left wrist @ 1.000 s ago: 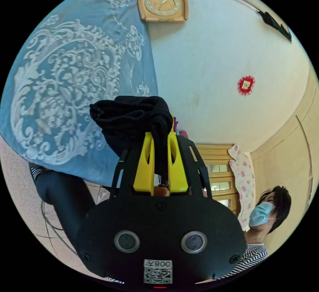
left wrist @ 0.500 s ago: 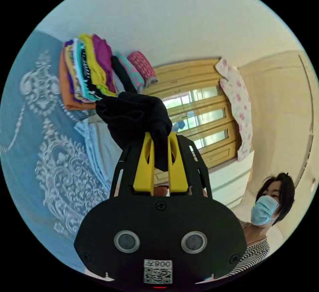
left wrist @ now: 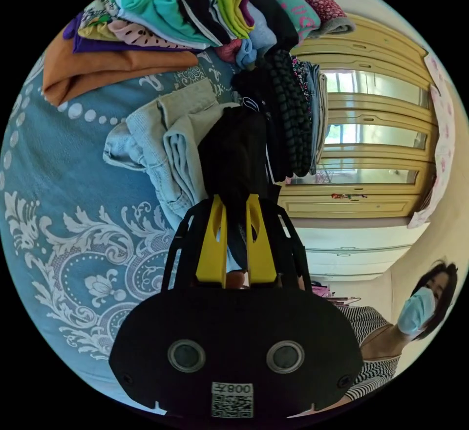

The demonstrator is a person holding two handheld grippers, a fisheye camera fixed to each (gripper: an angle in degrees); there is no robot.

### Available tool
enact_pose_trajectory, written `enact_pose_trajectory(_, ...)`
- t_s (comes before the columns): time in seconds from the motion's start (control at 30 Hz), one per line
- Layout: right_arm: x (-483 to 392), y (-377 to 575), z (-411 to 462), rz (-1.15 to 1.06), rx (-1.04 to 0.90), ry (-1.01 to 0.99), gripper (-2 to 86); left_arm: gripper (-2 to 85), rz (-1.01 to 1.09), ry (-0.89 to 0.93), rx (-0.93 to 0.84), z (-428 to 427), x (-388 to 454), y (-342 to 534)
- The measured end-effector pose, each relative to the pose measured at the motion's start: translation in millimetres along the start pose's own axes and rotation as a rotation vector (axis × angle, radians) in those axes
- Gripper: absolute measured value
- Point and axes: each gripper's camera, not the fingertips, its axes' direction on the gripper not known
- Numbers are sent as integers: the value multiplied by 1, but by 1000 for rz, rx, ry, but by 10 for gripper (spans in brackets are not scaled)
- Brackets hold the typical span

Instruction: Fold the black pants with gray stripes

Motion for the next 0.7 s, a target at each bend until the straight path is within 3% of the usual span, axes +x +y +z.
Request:
enact_pose_trajectory(0.2,-33,6,-15,-60,-39,104,66,79,47,-7,18,60,-49,-38)
enact_pose_trajectory(0.3,-35,17,-32,-14,-1,20,69,85,44,-23,112,77,-71,-41)
enact_pose_trajectory(0.5,-54,49,-64,22,63,-40,64,91,147,-210,290,104,-80,-41)
enact_pose_trajectory(0.7,-99,76,-102,-17,166,44,21,75,297,-349,458,147,-65,-45)
